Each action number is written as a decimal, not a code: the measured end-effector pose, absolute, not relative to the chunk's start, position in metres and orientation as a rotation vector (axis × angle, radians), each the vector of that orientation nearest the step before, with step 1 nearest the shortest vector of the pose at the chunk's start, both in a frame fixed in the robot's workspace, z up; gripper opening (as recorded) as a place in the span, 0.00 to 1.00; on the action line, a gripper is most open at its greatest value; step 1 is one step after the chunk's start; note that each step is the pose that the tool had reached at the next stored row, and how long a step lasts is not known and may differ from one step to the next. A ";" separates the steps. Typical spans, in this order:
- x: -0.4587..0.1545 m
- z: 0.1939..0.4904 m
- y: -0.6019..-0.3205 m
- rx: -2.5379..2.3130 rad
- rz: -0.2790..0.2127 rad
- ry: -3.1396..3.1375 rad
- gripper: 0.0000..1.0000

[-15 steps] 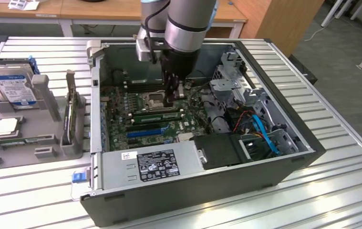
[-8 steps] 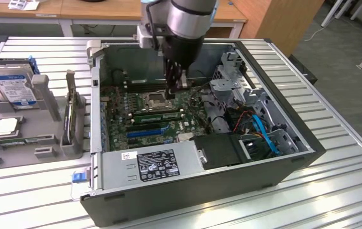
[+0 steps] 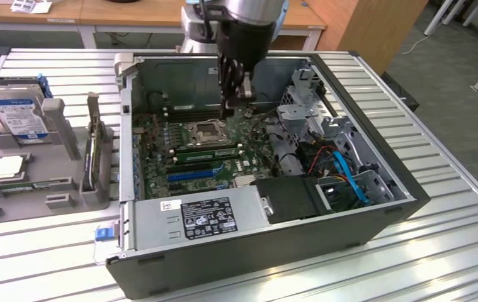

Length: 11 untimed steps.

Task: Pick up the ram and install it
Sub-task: 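Press down the ram until it locks into place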

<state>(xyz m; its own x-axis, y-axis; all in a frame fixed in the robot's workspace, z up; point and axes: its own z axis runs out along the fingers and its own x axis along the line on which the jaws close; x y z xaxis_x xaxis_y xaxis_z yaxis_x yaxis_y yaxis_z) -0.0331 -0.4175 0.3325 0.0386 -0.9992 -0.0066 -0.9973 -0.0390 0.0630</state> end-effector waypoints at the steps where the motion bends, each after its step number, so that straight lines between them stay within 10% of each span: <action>1: -0.033 0.337 -0.418 2.234 -0.076 -2.149 0.10; 11: -0.033 0.338 -0.418 2.234 -0.076 -2.148 0.10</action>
